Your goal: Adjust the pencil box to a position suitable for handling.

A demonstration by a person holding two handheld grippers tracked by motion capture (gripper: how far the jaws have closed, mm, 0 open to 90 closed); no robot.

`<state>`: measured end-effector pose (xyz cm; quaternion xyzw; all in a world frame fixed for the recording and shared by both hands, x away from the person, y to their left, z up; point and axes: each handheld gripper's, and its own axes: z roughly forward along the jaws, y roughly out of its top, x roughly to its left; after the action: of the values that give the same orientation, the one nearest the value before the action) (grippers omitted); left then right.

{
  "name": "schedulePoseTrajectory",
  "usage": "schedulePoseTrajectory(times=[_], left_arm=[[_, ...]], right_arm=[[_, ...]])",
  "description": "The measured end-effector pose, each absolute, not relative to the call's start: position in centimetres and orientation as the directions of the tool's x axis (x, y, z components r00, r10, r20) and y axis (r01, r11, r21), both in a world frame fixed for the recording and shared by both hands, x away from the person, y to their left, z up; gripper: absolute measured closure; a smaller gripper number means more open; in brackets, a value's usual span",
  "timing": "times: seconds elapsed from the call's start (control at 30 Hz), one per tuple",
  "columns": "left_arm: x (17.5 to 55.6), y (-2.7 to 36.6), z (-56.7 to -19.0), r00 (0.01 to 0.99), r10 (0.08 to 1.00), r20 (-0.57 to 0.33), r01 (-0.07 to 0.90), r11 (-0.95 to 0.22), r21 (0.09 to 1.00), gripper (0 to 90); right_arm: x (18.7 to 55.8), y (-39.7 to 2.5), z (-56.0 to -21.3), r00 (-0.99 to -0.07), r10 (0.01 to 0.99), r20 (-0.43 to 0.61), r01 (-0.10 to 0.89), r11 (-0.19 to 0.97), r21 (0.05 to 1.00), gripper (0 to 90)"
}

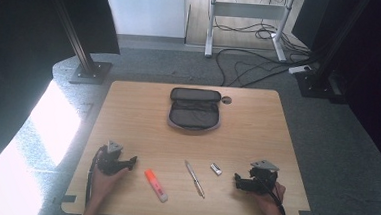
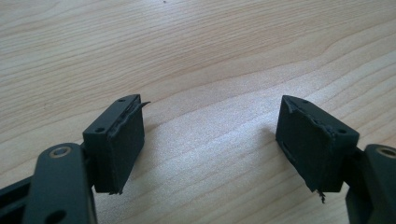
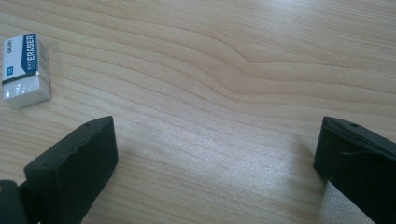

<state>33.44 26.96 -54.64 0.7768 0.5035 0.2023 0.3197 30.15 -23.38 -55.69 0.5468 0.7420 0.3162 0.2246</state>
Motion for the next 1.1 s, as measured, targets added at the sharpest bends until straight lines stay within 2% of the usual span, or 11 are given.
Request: schedulePoseTrajectory(times=[0.5, 0.93, 1.1], left_arm=[[33.28, 26.30, -54.65, 0.357, 0.934, -0.007, 0.669, -0.250, 0.699, 23.0], [33.06, 26.07, -54.65, 0.365, 0.931, -0.008, 0.669, -0.256, 0.698, 21.7], [32.90, 26.07, -54.65, 0.363, 0.932, -0.010, 0.669, -0.253, 0.698, 21.8]], right_arm=[[29.74, -23.88, -55.64, -0.325, 0.946, 0.013, 0.653, 0.214, 0.727, 5.2], [29.76, -24.10, -55.62, -0.312, 0.950, 0.013, 0.651, 0.204, 0.731, 7.2], [29.87, -24.18, -55.60, -0.299, 0.954, 0.013, 0.648, 0.194, 0.736, 11.0]])
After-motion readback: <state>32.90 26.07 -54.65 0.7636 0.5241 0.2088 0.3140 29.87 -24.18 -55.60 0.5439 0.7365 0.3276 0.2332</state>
